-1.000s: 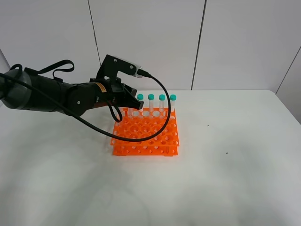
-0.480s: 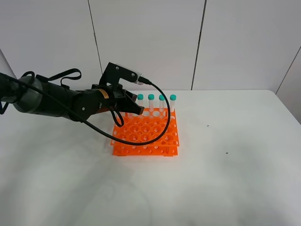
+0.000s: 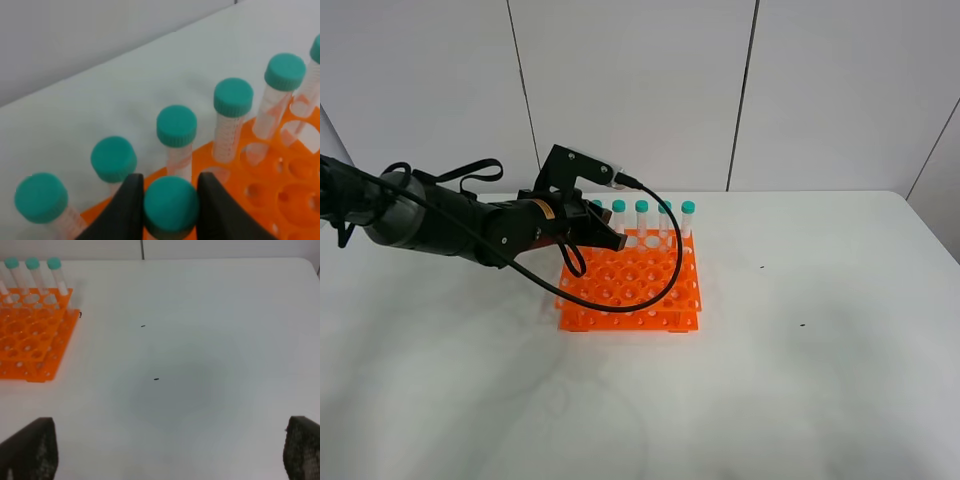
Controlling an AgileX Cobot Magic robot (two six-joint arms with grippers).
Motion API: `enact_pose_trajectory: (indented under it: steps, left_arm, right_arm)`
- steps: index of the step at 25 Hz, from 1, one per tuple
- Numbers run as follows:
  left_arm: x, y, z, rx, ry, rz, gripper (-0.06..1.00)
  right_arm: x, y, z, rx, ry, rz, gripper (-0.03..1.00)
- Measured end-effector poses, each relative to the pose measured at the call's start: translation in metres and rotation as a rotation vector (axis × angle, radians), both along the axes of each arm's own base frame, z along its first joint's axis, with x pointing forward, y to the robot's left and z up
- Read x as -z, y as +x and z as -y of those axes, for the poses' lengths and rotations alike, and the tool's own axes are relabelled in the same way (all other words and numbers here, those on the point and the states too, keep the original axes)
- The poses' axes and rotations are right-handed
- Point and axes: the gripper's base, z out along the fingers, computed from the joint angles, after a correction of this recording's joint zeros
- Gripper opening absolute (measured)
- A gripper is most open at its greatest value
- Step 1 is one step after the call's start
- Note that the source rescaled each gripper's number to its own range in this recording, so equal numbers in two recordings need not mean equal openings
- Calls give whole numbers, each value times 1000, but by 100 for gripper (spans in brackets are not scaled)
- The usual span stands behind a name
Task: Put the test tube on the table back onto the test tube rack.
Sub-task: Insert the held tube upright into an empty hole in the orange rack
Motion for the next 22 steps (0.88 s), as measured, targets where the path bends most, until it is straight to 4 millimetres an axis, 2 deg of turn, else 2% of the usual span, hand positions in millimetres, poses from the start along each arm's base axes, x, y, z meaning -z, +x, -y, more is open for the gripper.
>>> enact_pose_trajectory:
  steps: [22]
  left_arm:
    - [16,4,2,-24,-32,-13,0]
  right_arm:
    - [0,0,0,0,0,0,100]
